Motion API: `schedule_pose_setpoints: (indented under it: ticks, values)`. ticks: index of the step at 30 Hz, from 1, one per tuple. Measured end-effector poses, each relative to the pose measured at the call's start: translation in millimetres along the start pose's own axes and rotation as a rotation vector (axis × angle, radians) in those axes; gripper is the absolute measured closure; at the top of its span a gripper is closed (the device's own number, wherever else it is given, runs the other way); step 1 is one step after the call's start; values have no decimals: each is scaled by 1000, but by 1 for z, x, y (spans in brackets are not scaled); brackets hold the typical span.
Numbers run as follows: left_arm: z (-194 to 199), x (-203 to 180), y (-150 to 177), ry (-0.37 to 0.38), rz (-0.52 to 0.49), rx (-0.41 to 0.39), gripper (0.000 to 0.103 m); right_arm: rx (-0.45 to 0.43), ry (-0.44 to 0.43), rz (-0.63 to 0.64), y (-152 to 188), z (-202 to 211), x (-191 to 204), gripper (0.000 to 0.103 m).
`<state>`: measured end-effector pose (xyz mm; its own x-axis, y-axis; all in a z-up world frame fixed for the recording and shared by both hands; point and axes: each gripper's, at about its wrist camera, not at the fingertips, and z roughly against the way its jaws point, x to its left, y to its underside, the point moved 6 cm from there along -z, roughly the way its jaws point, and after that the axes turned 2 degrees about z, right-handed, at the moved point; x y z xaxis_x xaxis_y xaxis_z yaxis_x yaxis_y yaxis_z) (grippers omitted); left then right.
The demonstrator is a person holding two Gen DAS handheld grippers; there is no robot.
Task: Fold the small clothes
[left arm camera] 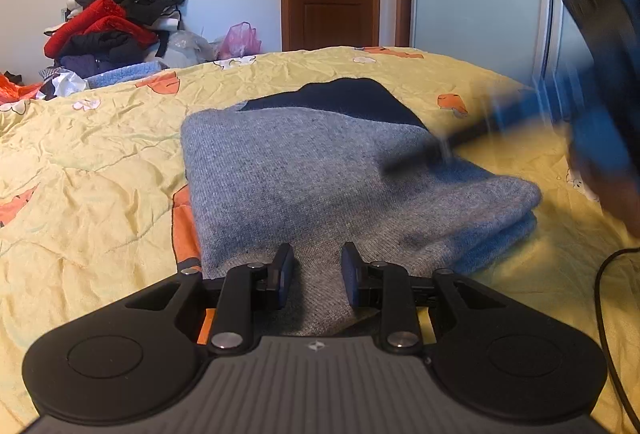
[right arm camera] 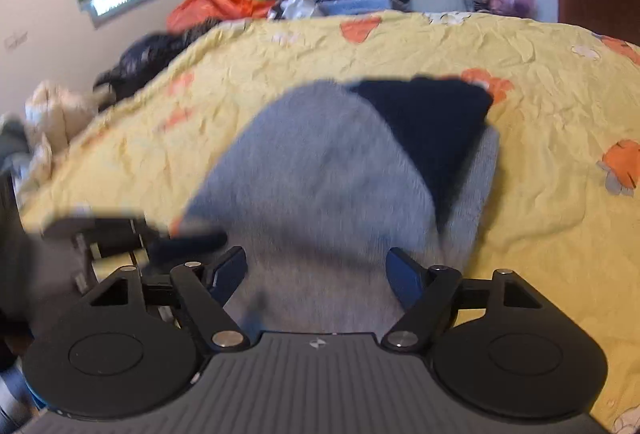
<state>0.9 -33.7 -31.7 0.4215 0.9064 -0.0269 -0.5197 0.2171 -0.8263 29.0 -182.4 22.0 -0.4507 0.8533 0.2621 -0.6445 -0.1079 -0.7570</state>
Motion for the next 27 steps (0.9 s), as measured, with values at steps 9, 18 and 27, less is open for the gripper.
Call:
schedule_pose_setpoints:
  ticks: [9,18,27]
  values:
    - [2,2,2,16,16,-11,77,104,75,-58,-47,-87,-48,16]
    - [26,3,8,-31,6,-53,75,-27,82,7,-25,-26,-19,22]
    - [28,20,12,-82,53,-7,74,2,-7,-35,48,0,-5,22]
